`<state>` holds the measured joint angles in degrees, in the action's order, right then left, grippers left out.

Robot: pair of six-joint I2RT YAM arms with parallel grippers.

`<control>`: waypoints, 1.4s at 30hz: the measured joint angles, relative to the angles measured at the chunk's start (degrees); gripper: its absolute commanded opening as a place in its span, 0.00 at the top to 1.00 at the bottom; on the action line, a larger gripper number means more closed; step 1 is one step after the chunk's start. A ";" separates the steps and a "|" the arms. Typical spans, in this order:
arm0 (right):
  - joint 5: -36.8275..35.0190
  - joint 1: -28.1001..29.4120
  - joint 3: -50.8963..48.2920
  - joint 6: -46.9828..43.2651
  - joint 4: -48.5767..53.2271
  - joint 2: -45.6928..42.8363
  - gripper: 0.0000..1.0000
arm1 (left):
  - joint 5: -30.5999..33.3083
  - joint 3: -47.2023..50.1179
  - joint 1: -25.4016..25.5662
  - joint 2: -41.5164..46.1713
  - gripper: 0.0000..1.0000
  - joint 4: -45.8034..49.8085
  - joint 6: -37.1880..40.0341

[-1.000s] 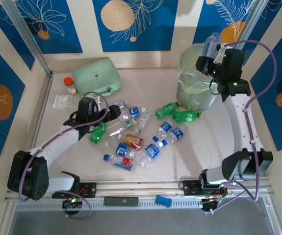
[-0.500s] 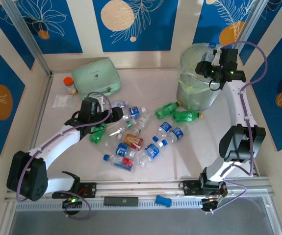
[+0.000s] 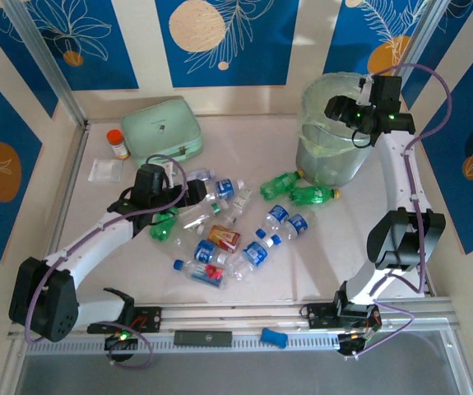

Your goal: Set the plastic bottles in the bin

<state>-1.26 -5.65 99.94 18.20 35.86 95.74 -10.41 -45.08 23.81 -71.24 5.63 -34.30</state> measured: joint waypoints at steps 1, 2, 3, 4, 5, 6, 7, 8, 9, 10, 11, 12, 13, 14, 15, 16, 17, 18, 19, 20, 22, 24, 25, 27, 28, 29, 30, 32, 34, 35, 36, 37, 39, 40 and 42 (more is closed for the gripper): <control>0.00 0.00 0.44 0.00 0.13 -0.13 0.19 | 0.00 0.00 0.00 0.00 0.00 0.00 0.00; 0.00 0.04 0.68 0.00 0.20 -0.55 0.19 | 0.02 0.00 0.00 0.00 0.00 0.00 0.17; 0.00 0.17 0.68 0.04 0.26 -1.18 0.18 | 0.04 0.00 0.00 0.00 0.00 0.00 0.22; 0.02 0.39 0.68 0.02 0.39 -1.79 0.17 | 0.07 0.00 0.00 0.00 0.00 0.00 0.22; 0.07 0.66 0.59 0.09 0.46 -2.91 0.16 | 0.17 0.00 0.02 0.00 0.00 0.00 0.24; 0.24 0.94 0.44 0.24 0.44 -4.09 0.15 | 0.17 0.00 0.02 0.00 0.00 0.00 0.33; 0.44 1.31 0.15 0.24 0.24 -5.29 0.15 | 0.22 0.00 0.02 0.00 0.00 0.00 0.37; 0.92 1.95 -0.35 0.28 -0.07 -7.02 0.14 | 0.39 0.00 0.02 0.00 0.00 0.07 0.59; 1.57 2.69 -1.01 0.42 -0.52 -8.76 0.13 | 0.79 -0.20 0.07 0.00 0.00 0.68 1.22; 2.21 3.50 -1.75 0.52 -1.03 -10.36 0.12 | 1.36 -0.55 0.09 0.02 0.00 1.55 1.79; 3.06 4.48 -2.78 0.72 -1.73 -12.15 0.11 | 2.19 -1.05 0.11 0.09 0.00 2.86 2.75; 3.78 5.62 -4.02 0.94 -2.38 -13.90 0.10 | 3.23 -1.68 0.11 0.33 0.00 4.33 3.69; 4.37 6.71 -5.16 1.20 -2.93 -15.26 0.08 | 4.17 -2.23 0.11 0.61 0.00 5.55 4.63; 4.87 8.20 -6.86 1.42 -3.85 -16.81 0.07 | 5.40 -2.84 0.11 1.07 0.00 6.99 5.73; 5.27 9.84 -8.63 1.64 -4.72 -18.03 0.03 | 6.60 -3.43 0.09 1.62 0.00 8.50 6.69; 5.49 11.34 -10.05 1.68 -5.29 -18.82 0.00 | 7.43 -3.80 -0.02 2.14 0.00 9.53 7.50; 5.75 13.29 -11.93 1.79 -6.01 -19.52 0.01 | 8.41 -4.13 -0.15 2.82 0.00 10.67 8.17; 5.92 15.65 -14.03 1.99 -6.80 -19.96 0.01 | 9.29 -4.24 -0.44 3.52 0.00 11.67 8.87; 5.84 17.40 -15.52 1.99 -7.26 -20.13 0.01 | 9.94 -4.26 -0.72 4.15 0.00 12.57 9.33; 5.75 19.85 -17.51 2.01 -7.96 -20.13 0.01 | 10.60 -4.26 -0.96 4.70 0.00 13.53 9.49; 5.09 24.11 -20.92 2.38 -8.79 -19.89 0.01 | 11.65 -3.91 -1.62 5.64 0.00 14.91 9.81; 4.31 27.93 -23.91 3.04 -9.77 -19.39 0.01 | 12.63 -3.06 -2.38 6.62 0.00 16.09 9.84; 4.07 29.64 -25.11 3.39 -10.34 -19.10 0.01 | 13.03 -2.58 -2.73 6.97 0.00 16.61 9.84; 3.15 32.79 -27.34 4.61 -11.87 -18.32 0.01 | 13.77 -1.51 -3.43 7.43 0.00 17.88 9.81; 2.91 33.81 -28.09 5.33 -12.59 -17.92 0.01 | 14.03 -1.01 -3.69 7.54 0.00 18.25 9.81; 2.73 34.88 -28.92 6.29 -13.73 -17.44 0.01 | 14.21 -0.50 -4.00 7.56 0.00 18.75 9.79; 2.71 35.60 -29.68 7.19 -14.97 -16.83 0.01 | 14.45 0.15 -4.37 7.61 0.00 19.15 9.79; 2.64 37.00 -30.80 9.14 -17.18 -15.32 0.01 | 14.78 1.40 -5.09 7.61 0.00 19.76 9.77; 1.79 38.45 -31.69 10.75 -19.02 -13.64 0.01 | 15.02 2.29 -5.75 7.58 0.00 20.74 9.53; 1.18 39.12 -32.24 11.52 -19.87 -12.83 0.01 | 15.04 2.62 -6.05 7.54 0.00 21.09 9.33; 0.76 39.69 -32.59 12.15 -20.31 -12.15 0.01 | 15.06 2.84 -6.32 7.39 0.00 21.44 9.27; 0.35 40.11 -33.00 12.68 -20.87 -11.63 0.01 | 15.04 3.04 -6.49 7.23 0.00 21.55 9.22; -0.02 40.68 -33.48 13.68 -21.64 -10.80 0.01 | 14.97 3.56 -6.73 6.62 0.00 21.49 9.16; -0.07 40.87 -33.59 13.99 -21.97 -10.62 0.01 | 14.97 3.78 -6.80 6.16 0.00 21.46 9.16; -0.13 40.89 -33.59 14.49 -22.69 -10.45 0.01 | 14.73 4.13 -6.84 4.79 0.00 21.38 9.18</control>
<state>-1.39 35.24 66.35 32.69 13.17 85.30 4.32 -40.95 16.97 -66.46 27.00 -25.12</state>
